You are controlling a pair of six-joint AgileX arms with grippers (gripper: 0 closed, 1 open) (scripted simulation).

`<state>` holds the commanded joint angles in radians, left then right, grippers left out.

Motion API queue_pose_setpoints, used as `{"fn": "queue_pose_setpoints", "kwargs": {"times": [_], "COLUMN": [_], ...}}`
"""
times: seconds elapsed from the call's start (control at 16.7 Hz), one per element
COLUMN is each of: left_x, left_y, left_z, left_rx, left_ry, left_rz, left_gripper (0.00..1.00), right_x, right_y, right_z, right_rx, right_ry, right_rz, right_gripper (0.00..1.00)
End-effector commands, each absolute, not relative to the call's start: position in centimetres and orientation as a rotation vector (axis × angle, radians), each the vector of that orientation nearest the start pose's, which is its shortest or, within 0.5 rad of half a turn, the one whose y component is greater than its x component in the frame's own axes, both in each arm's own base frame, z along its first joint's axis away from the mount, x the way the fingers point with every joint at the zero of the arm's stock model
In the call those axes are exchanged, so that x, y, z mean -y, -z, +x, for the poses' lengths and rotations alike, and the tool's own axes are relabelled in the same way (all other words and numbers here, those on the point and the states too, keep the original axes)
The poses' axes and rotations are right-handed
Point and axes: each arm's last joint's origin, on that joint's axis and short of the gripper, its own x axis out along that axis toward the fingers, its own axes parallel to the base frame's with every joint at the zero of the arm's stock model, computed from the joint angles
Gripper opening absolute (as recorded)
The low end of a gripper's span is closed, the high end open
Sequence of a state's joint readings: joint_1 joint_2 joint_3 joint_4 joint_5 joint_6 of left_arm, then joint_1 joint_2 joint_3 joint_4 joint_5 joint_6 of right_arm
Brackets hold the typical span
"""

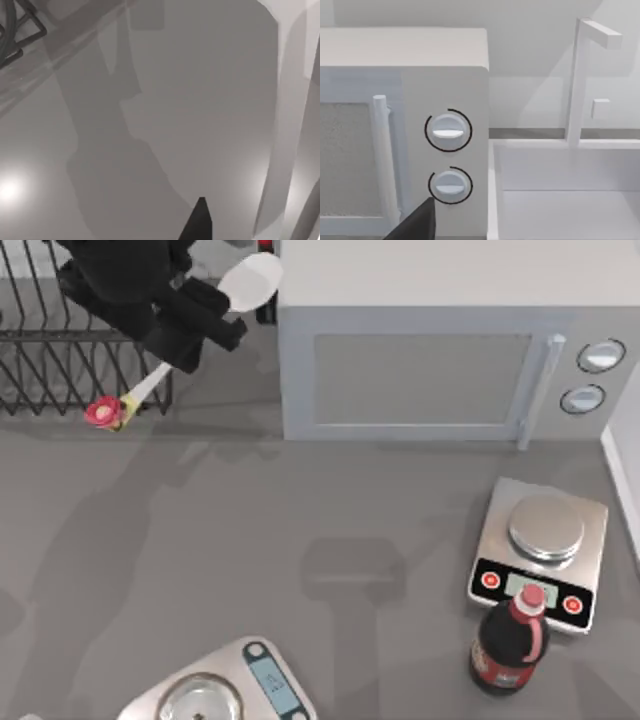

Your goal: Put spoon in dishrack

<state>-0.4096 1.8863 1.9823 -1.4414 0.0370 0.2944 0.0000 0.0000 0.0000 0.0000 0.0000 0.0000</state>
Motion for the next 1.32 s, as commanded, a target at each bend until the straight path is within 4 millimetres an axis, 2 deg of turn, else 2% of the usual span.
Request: {"fn": "queue_pose_setpoints", "kwargs": {"times": [0.18, 0.36, 0.54, 0.72, 0.9, 1.02, 1.32], "left_x": [10.4, 6.2, 2.3, -0.7, -2.3, -2.7, -2.9], "left_y": [-35.9, -37.7, -39.2, -40.7, -41.6, -41.8, -41.8], "left_z": [33.0, 31.3, 28.4, 24.4, 20.4, 18.7, 18.1], "left_rx": [-1.091, -0.863, -0.603, -0.332, -0.114, -0.030, 0.000], "left_ry": [0.469, 0.354, 0.237, 0.134, 0.061, 0.031, 0.020], "left_rz": [0.354, 0.219, 0.111, 0.043, 0.013, 0.004, 0.000], "left_gripper": [0.00, 0.00, 0.00, 0.00, 0.00, 0.00, 0.00], "right_x": [0.1, 0.1, 0.1, 0.1, 0.1, 0.1, 0.1], "right_y": [-16.0, -16.0, -16.0, -16.0, -16.0, -16.0, -16.0], "right_z": [10.6, 10.6, 10.6, 10.6, 10.6, 10.6, 10.6], "right_rx": [0.000, 0.000, 0.000, 0.000, 0.000, 0.000, 0.000], "right_ry": [0.000, 0.000, 0.000, 0.000, 0.000, 0.000, 0.000], "right_rz": [0.000, 0.000, 0.000, 0.000, 0.000, 0.000, 0.000], "right_gripper": [1.00, 1.00, 1.00, 1.00, 1.00, 1.00, 1.00]}}
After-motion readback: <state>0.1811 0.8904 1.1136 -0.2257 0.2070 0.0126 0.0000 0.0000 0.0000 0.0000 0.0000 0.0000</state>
